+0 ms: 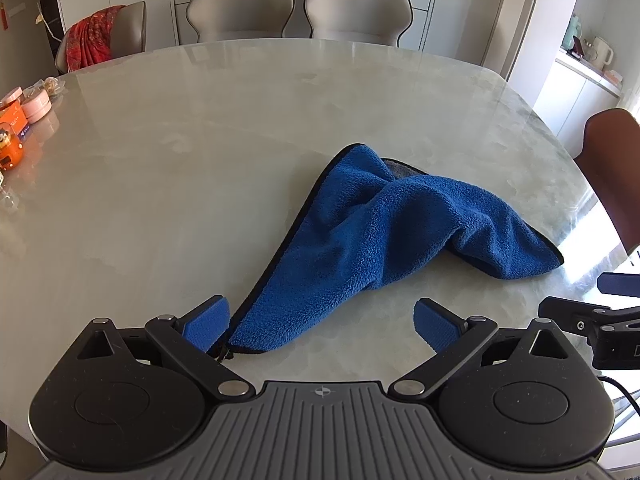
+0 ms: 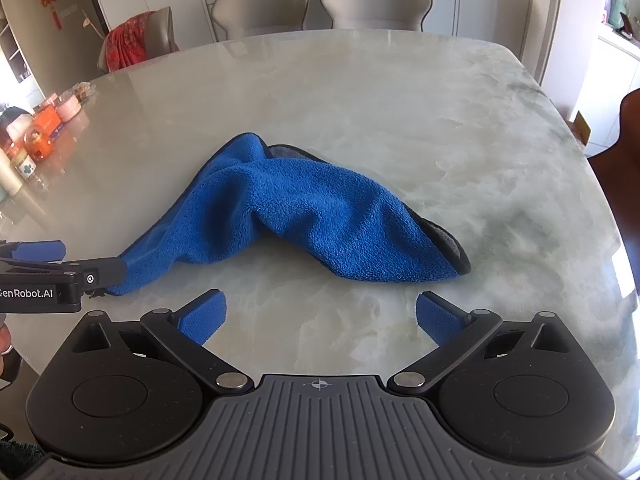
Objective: Fold towel
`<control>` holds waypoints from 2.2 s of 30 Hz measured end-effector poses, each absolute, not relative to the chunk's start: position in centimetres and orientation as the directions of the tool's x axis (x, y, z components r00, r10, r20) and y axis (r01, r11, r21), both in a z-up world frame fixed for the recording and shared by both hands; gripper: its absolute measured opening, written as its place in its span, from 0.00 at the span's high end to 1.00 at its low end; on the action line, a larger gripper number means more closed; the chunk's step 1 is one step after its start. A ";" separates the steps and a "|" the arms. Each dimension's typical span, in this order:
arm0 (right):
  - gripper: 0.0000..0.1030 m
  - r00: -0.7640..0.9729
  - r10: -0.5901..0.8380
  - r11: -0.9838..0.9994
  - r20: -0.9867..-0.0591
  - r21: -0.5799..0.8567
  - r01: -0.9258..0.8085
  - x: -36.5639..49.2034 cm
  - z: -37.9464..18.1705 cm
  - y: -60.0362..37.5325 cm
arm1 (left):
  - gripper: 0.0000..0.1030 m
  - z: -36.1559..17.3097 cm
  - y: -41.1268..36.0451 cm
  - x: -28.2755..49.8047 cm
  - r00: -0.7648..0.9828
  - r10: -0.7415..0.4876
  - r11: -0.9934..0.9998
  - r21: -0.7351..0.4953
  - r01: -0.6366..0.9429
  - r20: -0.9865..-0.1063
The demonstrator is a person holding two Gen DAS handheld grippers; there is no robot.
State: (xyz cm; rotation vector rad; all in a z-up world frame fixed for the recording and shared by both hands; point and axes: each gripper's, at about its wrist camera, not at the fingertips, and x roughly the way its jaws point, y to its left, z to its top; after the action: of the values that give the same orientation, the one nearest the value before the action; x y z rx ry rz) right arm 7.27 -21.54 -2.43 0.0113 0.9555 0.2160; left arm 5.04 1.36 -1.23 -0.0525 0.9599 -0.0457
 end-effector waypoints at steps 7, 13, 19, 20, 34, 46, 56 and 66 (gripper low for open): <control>0.01 0.586 0.242 0.968 -0.773 0.149 -0.203 9.2 -1.8 -22.7 | 0.02 -1.2 2.4 7.7 0.569 -0.102 0.994 -0.101 0.032 -0.816; 0.03 0.616 0.302 0.951 -0.728 0.184 -0.249 13.3 -1.1 -23.8 | 0.02 -1.1 3.5 11.1 0.594 -0.146 0.989 -0.138 0.060 -0.791; 0.34 0.586 0.366 0.927 -0.723 0.226 -0.300 18.4 -1.7 -24.4 | 0.04 -1.4 3.7 15.8 0.609 -0.200 0.979 -0.133 0.154 -0.768; 0.35 0.571 0.375 0.922 -0.730 0.232 -0.310 19.3 -2.1 -24.3 | 0.04 -1.6 3.8 16.9 0.603 -0.232 0.972 -0.154 0.179 -0.763; 0.69 0.386 0.449 0.868 -0.806 0.293 -0.400 28.1 -7.7 -22.9 | 0.10 -6.3 3.1 25.2 0.474 -0.455 0.887 -0.334 0.320 -0.754; 0.64 0.321 0.467 0.837 -0.824 0.296 -0.459 28.6 -9.9 -21.0 | 0.13 -8.5 2.1 27.1 0.358 -0.518 0.845 -0.400 0.356 -0.777; 0.91 0.265 0.485 0.779 -0.834 0.274 -0.564 27.5 -9.9 -20.4 | 0.68 -7.1 2.3 25.6 0.341 -0.571 0.793 -0.395 0.463 -0.747; 0.93 0.455 0.435 0.857 -0.777 0.201 -0.475 32.0 -6.5 -23.3 | 0.85 -0.6 5.4 25.6 0.452 -0.641 0.741 -0.347 0.575 -0.621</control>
State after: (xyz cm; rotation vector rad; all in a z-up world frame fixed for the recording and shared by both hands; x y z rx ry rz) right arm 32.05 -23.32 -6.51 -0.0471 0.9447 0.5613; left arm 25.60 5.41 -0.60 -0.0908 0.8062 -0.7522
